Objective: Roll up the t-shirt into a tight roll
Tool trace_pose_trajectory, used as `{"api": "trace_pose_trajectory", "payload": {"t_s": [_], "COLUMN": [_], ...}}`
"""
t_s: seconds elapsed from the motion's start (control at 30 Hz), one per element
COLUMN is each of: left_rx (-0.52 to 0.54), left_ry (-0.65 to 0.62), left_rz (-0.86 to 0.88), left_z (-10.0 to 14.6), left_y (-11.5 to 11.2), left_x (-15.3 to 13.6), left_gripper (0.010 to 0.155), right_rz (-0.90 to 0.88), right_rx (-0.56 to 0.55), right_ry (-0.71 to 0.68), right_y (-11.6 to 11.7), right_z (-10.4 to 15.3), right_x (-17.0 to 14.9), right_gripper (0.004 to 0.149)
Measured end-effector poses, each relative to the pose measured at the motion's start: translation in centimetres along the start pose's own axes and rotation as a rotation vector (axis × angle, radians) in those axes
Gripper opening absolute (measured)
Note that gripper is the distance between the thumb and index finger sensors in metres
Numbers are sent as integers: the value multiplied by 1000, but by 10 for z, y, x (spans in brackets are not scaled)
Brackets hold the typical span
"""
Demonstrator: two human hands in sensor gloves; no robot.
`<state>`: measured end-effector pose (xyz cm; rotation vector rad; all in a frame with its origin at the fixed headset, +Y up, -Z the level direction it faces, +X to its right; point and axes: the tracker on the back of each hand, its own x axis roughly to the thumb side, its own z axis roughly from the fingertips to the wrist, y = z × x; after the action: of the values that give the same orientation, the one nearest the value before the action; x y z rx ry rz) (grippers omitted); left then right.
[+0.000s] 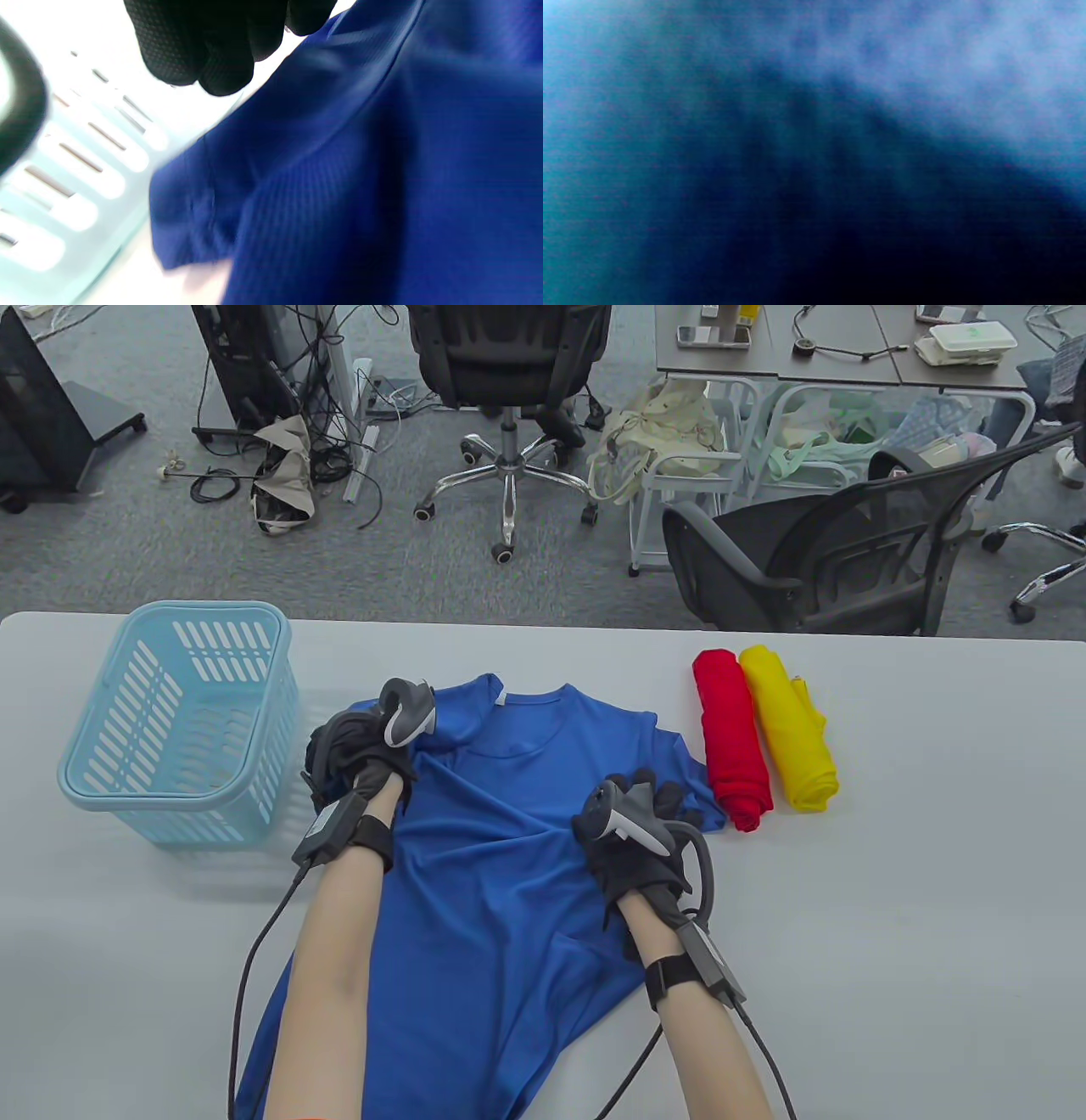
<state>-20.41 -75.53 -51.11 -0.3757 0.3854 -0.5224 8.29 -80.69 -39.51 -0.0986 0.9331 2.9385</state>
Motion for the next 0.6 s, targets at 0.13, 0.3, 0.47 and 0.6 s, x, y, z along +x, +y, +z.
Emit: {"api": "trace_pose_trajectory", "payload": {"t_s": [0.13,0.3,0.47,0.6], "left_rx": [-71,-220,-186,-124], "left_ry": [-273,-22,-6,-227], "left_rz": [49,152,205,329], "left_z": [-1,-22,-16,23], "left_y": [0,-7,-10,-9], "left_x": [4,-6,-12,-32], "left_gripper": [61,71,75,71], "right_rz": [0,4,12,15], "right_rx": [0,-4,-6,-5], "right_ry": [1,23,29,27], "right_y": [0,1,0,0], "right_z": [0,1,0,0], "right_x": [0,2,2,3], "right_gripper": [77,78,78,78]}}
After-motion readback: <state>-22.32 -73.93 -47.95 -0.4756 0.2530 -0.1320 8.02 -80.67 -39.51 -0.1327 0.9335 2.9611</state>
